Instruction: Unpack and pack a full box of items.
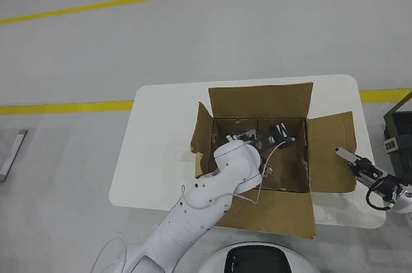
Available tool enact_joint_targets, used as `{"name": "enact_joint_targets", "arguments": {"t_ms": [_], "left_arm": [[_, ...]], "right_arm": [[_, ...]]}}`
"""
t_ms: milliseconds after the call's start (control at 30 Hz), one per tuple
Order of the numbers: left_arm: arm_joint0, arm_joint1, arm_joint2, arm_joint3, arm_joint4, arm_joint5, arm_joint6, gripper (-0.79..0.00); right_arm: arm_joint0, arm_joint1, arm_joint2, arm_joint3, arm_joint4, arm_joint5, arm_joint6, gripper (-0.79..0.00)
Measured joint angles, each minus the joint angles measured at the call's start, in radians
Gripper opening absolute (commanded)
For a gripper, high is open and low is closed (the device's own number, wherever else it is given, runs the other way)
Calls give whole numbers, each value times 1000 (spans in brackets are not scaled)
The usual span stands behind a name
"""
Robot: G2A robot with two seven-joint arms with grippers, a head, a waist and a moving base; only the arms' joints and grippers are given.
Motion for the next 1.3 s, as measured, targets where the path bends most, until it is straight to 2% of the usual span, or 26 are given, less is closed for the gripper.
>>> {"name": "enact_joint_targets", "arguments": {"t_ms": [200,267,333,500,733,1100,1233,1267,1300], "left_arm": [[-13,-1,-12,80,27,-13,21,0],[-21,-4,-13,99,30,-15,36,-25],[-32,-8,-12,124,31,-16,55,-83],[-64,-23,4,190,35,-8,101,-145],[-97,-46,33,294,39,-4,139,-102],[-137,-78,55,418,49,20,185,-172],[-149,-89,63,453,56,23,200,-175],[-151,-92,66,462,57,23,202,-191],[-154,-95,69,472,60,22,205,-249]], "right_arm": [[0,0,1,-9,0,9,-9,-600],[0,0,1,-12,-1,13,-12,-603],[1,0,2,-16,-4,16,-14,-616],[2,1,2,-24,-7,20,-18,-631],[1,1,3,-27,-12,20,-19,-643],[-1,2,5,-29,-21,21,-22,-659],[0,2,3,-33,-25,22,-24,-665],[1,2,2,-33,-26,22,-24,-671],[1,2,1,-33,-27,22,-24,-674]]}}
